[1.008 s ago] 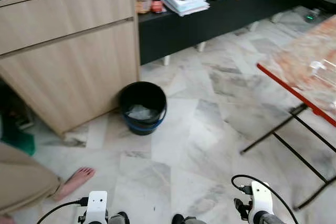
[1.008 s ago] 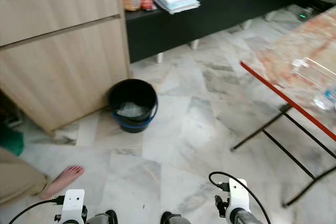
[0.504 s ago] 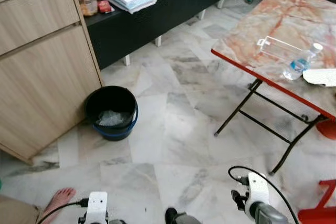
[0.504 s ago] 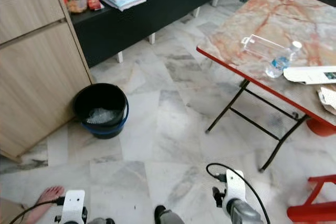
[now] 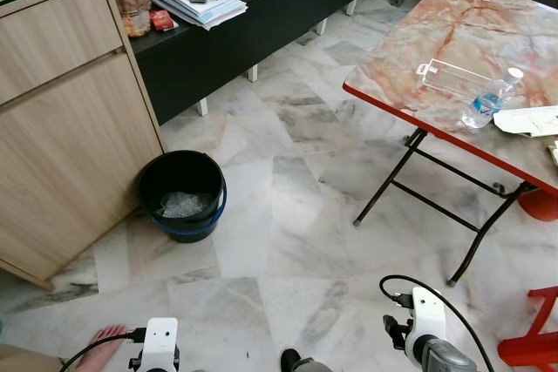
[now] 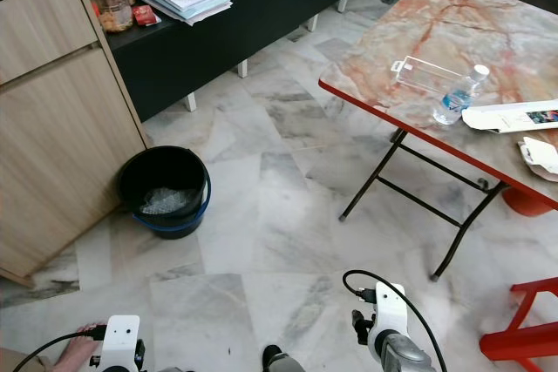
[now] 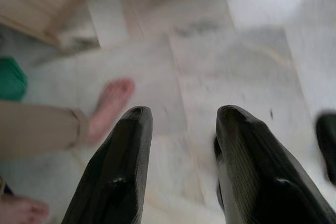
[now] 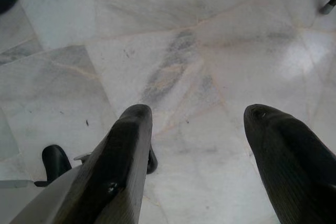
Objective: Picking trash to rubbish bin
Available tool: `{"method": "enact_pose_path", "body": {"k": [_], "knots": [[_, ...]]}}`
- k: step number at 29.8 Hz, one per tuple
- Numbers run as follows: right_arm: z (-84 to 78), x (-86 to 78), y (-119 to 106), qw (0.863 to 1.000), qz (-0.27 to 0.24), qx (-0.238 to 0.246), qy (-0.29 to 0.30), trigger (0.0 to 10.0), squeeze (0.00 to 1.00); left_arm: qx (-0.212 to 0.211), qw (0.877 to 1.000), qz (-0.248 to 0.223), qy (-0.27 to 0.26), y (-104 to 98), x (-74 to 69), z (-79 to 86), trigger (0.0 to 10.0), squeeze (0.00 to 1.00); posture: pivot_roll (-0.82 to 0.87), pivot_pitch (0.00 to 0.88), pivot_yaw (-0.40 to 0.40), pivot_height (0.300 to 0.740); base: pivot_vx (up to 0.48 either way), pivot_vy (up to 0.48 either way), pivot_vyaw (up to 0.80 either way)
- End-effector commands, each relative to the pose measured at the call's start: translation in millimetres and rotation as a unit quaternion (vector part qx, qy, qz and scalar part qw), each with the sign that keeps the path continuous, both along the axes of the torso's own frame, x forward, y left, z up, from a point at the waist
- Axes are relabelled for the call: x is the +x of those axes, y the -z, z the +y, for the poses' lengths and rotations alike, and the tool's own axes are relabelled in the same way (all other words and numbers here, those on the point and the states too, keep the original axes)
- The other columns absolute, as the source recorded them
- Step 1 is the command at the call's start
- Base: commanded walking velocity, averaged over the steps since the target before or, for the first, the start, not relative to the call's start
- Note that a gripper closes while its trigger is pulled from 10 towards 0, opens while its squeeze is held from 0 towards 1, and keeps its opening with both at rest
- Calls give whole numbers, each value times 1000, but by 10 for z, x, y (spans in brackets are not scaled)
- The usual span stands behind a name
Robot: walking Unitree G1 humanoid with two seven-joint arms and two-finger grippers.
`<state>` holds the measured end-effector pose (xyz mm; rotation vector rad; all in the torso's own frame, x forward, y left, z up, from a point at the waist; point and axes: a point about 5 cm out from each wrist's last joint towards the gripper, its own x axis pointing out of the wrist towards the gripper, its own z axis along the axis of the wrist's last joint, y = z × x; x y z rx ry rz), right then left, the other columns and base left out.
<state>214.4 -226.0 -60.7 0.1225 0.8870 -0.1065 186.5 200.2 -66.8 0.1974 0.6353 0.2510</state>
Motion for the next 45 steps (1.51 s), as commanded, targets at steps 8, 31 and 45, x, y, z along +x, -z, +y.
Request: {"method": "enact_pose_path", "body": {"k": [8, 31, 45], "knots": [[-22, -69, 37, 1000, 8, 4, 19, 10000, 0, 31, 998, -47, -24, -83, -29, 159, 10000, 0, 104, 202, -71, 740, 0, 0, -788], [197, -214, 157, 1000, 13, 14, 14, 10000, 0, 52, 997, -49, 4, -139, 152, 74, 10000, 0, 91, 218, -87, 740, 0, -185, -788], [171, -251, 168, 1000, 13, 12, 16, 10000, 0, 49, 998, -45, 5, -120, 121, 67, 10000, 0, 90, 207, -81, 740, 0, 0, -788]]}}
